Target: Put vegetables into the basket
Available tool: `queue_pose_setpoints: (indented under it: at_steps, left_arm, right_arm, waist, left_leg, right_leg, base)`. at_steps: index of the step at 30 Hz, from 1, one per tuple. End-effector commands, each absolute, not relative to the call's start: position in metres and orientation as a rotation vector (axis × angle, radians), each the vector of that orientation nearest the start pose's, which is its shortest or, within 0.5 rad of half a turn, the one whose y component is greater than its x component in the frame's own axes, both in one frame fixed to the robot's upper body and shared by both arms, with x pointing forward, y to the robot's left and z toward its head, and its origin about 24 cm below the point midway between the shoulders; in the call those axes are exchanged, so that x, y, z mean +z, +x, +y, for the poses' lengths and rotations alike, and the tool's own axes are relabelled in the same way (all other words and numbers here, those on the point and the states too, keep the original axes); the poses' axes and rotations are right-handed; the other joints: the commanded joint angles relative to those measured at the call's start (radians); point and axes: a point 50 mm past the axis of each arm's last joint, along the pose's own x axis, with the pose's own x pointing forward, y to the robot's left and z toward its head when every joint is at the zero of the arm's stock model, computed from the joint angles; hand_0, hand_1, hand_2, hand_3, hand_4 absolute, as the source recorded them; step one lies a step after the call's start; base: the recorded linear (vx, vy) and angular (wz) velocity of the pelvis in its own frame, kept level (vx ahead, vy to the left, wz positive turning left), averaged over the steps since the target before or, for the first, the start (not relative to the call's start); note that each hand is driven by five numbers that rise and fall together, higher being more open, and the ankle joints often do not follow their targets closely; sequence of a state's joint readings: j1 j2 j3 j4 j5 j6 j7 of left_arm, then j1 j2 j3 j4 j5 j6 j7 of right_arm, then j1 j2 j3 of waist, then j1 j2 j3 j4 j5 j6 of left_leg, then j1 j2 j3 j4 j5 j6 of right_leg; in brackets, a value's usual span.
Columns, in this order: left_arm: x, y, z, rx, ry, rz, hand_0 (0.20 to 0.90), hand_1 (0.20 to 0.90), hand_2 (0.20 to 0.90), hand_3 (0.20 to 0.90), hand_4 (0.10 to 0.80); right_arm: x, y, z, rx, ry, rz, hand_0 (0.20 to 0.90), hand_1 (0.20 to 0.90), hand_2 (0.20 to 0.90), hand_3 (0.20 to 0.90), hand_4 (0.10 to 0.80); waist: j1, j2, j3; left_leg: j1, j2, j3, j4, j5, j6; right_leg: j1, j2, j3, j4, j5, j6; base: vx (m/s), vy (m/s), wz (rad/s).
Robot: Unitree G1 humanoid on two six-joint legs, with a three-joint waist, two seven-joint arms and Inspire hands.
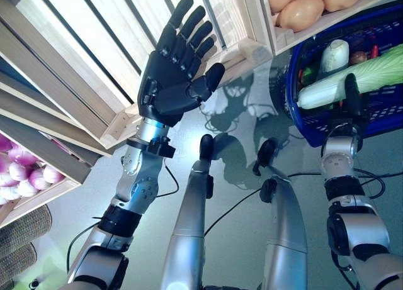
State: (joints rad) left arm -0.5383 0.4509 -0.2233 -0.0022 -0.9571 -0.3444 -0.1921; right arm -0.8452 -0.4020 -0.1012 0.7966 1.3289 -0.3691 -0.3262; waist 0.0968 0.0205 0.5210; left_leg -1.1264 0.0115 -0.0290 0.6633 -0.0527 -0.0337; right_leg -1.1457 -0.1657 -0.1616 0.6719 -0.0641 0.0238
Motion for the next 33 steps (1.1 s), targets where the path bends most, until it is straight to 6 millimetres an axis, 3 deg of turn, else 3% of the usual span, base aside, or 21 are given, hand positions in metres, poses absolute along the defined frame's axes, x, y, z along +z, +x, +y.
queue_pose_setpoints:
  at_steps: [1,10,17,20,24,28,33]
  left_arm:
    - [0.270,0.270,0.150,-0.653,-0.442,-1.046,0.900,0.900,0.900,0.900,0.800]
    - [0.271,0.266,0.152,-0.665,-0.450,-1.070,0.900,0.900,0.900,0.900,0.800]
    - [0.268,0.265,0.154,-0.658,-0.436,-1.064,0.900,0.900,0.900,0.900,0.800]
    - [0.262,0.267,0.157,-0.638,-0.429,-1.017,0.900,0.900,0.900,0.900,0.800]
    - [0.250,0.273,0.161,-0.600,-0.416,-0.923,0.900,0.900,0.900,0.900,0.800]
    - [0.237,0.270,0.166,-0.647,-0.435,-0.890,0.900,0.900,0.900,0.900,0.800]
    - [0.200,0.271,0.162,-0.659,-0.422,-0.707,0.900,0.900,0.900,0.900,0.800]
  right_arm:
    - [0.189,0.365,-0.295,-0.537,0.940,-0.493,0.900,0.900,0.900,0.900,0.800]
    - [0.181,0.358,-0.307,-0.690,0.943,-0.477,0.900,0.900,0.900,0.900,0.800]
    - [0.166,0.355,-0.301,-0.649,0.954,-0.509,0.900,0.900,0.900,0.900,0.800]
    - [0.148,0.351,-0.289,-0.600,0.920,-0.500,0.900,0.900,0.900,0.900,0.800]
    - [0.135,0.347,-0.270,-0.496,0.730,-0.462,0.900,0.900,0.900,0.900,0.800]
    - [0.115,0.336,-0.265,-0.442,0.671,-0.427,0.900,0.900,0.900,0.900,0.800]
    - [0.066,0.304,-0.260,-0.405,0.429,-0.289,0.900,0.900,0.900,0.900,0.800]
  waist:
    - [0.008,0.038,-0.001]
    - [0.011,0.027,-0.001]
    - [0.012,0.016,-0.001]
    - [0.004,0.003,-0.001]
    - [-0.010,-0.009,-0.001]
    - [-0.021,-0.015,-0.003]
    - [-0.040,-0.011,-0.111]
  left_leg:
    - [0.011,-0.042,-0.018,-0.057,0.035,-0.021]
    - [0.064,-0.040,-0.018,-0.075,0.028,-0.024]
    - [0.208,-0.028,-0.010,-0.141,0.031,-0.026]
    - [0.316,-0.015,0.003,-0.192,0.038,-0.035]
    - [0.472,-0.005,0.027,-0.288,0.057,-0.041]
    - [0.599,0.007,0.047,-0.364,0.081,-0.045]
    - [0.778,0.021,0.066,-0.508,0.103,-0.046]
  right_leg:
    - [0.057,0.030,-0.018,0.040,0.017,0.026]
    - [0.118,0.039,-0.027,0.000,0.018,0.021]
    - [0.262,0.052,-0.031,-0.092,0.018,0.017]
    - [0.377,0.063,-0.031,-0.159,0.018,0.016]
    - [0.547,0.079,-0.031,-0.275,0.033,0.016]
    - [0.679,0.086,-0.046,-0.350,0.044,0.016]
    - [0.857,0.082,-0.059,-0.490,0.063,0.024]
  base:
    - [0.000,0.000,0.00]
    - [0.000,0.000,0.00]
    - [0.000,0.000,0.00]
    - [0.019,0.028,-0.02]
    - [-0.010,0.062,-0.13]
    - [0.029,0.074,-0.12]
    - [0.075,0.080,-0.15]
